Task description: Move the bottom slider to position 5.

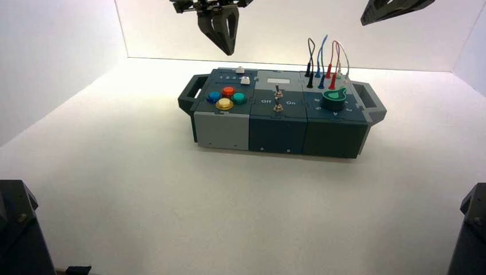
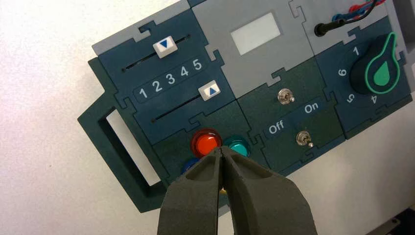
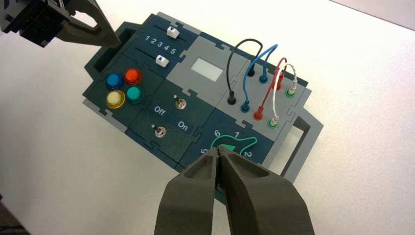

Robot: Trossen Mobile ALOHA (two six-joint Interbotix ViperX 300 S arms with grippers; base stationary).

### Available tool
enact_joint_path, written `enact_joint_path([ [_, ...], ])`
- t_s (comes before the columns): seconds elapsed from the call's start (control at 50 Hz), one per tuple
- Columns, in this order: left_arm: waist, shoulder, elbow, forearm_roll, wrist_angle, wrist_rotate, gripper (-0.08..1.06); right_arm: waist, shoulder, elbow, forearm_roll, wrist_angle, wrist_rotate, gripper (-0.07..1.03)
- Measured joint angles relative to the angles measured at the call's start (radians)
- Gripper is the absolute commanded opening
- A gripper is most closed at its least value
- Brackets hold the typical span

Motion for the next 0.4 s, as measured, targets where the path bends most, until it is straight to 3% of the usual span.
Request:
enact_joint_path([
  [0.4,0.0,-0.012,0.0,0.002,-0.003,0.005,-0.03,0.0,-0.002,0.003,0.0,-0.002,0.0,-0.02],
])
